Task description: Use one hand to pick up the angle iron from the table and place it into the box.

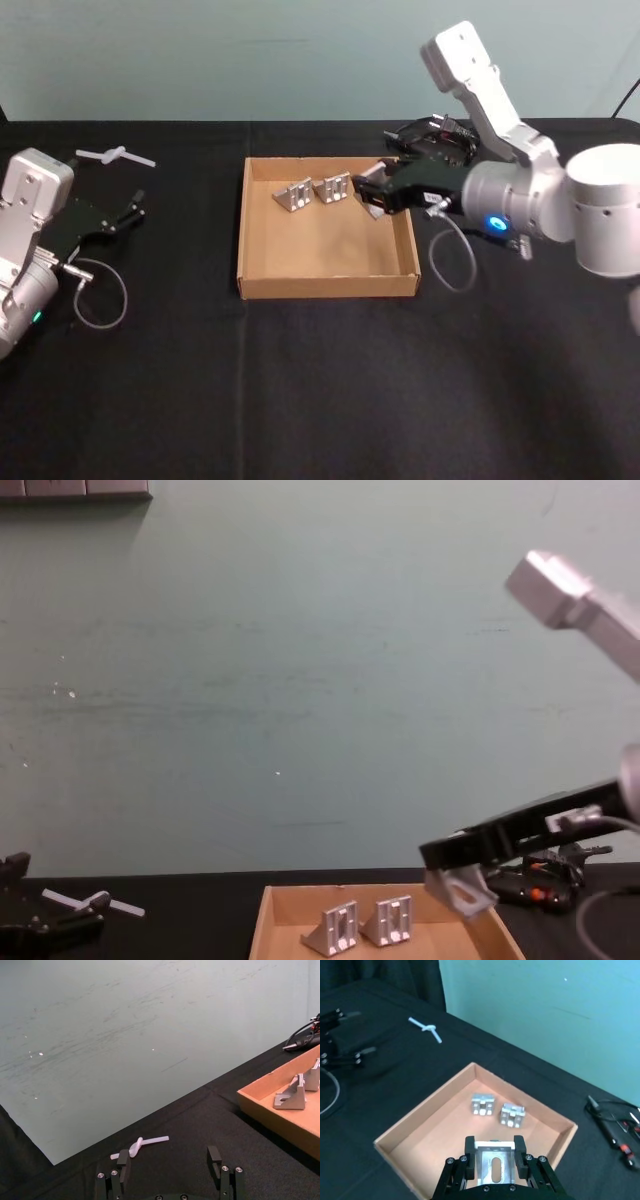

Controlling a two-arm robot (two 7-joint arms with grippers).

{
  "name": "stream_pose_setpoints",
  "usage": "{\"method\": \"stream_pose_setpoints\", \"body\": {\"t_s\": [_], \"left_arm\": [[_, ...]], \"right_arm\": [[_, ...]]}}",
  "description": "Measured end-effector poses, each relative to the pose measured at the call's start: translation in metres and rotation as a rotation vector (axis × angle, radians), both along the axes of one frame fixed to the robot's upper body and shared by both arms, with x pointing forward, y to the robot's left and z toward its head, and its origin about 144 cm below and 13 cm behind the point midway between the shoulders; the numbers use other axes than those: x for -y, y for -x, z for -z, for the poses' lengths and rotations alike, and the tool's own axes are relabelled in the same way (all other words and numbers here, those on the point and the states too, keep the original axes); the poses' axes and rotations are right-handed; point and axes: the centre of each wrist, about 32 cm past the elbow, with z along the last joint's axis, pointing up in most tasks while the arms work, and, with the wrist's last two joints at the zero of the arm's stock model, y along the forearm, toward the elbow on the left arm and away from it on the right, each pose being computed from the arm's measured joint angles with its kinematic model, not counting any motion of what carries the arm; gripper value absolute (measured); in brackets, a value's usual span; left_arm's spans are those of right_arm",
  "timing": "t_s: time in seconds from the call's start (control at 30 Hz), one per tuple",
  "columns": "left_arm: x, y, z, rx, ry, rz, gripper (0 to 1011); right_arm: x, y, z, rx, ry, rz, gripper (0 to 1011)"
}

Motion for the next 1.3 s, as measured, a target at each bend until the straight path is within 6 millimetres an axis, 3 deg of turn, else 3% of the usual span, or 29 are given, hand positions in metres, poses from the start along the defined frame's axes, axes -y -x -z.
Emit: {"method": "stream_pose_setpoints", "body": {"t_s": [0.37, 0.7, 1.07, 1.3], "left_arm": [[0.0, 0.0, 0.0, 0.0, 0.0, 0.0, 1005], [0.0, 0.0, 0.0, 0.0, 0.0, 0.0, 1005], [0.0, 0.0, 0.0, 0.0, 0.0, 0.0, 1005], [0.0, 0.0, 0.0, 0.0, 0.0, 0.0, 1005]], "right_arm": [[-0.024, -0.034, 0.025, 0.008, -0.017, -0.031, 451], [-0.039, -0.041, 0.045, 0.006, -0.004, -0.029, 450], [-0.043, -0.041, 0.048, 0.0, 0.006, -0.037, 451], [-0.043, -0.041, 0.048, 0.002, 0.005, -0.036, 633]]}}
